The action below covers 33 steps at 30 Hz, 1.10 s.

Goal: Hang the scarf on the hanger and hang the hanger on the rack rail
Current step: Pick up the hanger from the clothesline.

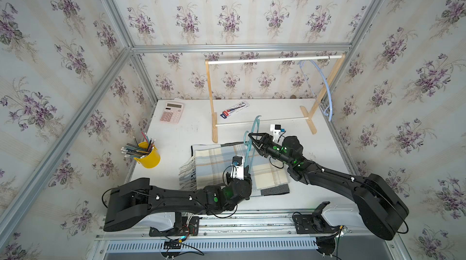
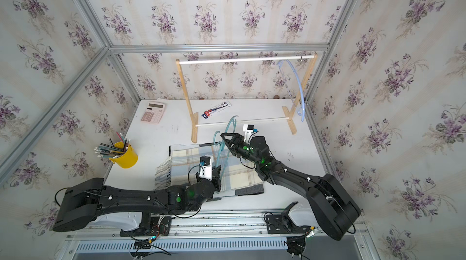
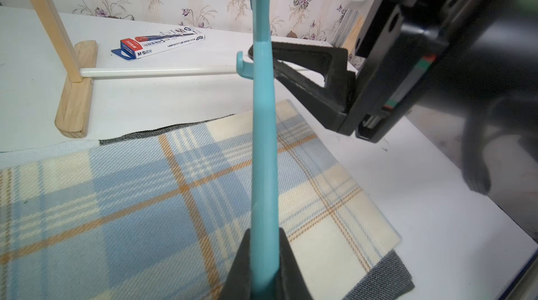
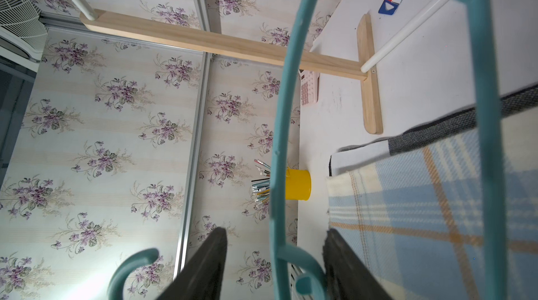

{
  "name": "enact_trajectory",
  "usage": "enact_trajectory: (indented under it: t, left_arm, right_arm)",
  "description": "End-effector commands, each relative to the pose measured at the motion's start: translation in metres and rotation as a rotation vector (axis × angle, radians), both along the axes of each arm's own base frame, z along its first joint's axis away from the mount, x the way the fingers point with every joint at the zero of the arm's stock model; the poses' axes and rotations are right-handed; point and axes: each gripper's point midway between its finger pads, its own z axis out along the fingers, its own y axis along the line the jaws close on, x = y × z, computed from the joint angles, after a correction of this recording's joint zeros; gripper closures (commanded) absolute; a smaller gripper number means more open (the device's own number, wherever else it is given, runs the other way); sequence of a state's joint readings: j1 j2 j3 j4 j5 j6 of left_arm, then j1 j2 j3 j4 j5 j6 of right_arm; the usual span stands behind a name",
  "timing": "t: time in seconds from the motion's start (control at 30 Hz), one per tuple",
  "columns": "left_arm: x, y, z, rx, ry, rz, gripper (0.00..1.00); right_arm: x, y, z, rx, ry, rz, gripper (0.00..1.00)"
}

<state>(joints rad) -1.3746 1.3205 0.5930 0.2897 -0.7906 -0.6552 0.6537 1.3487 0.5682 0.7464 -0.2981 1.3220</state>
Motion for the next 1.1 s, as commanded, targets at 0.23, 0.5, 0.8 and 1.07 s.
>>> enact_trajectory:
  t: [0.23, 0.5, 0.8, 1.07]
  left_arm:
    - [-0.007, -0.004, 0.003, -0.02, 0.014, -0.051, 1.0]
    - [-0.01, 0.017, 0.038, 0.114, 0.054, -0.103, 0.2]
    - [0.013, 0.04, 0.068, 0.163, 0.286, -0.141, 0.22]
    - [0.03, 0.013, 0.076, 0.117, 0.35, -0.224, 0.27]
  right_arm:
    - [0.007, 0.001, -0.014, -0.081, -0.037, 0.0, 0.96]
    - [0.006, -0.004, -0.021, -0.212, -0.061, 0.011, 1.0]
    - [0.008, -0.006, -0.021, -0.298, -0.07, 0.015, 1.0]
    - [0.006, -0.006, -0.026, -0.307, -0.061, 0.027, 1.0]
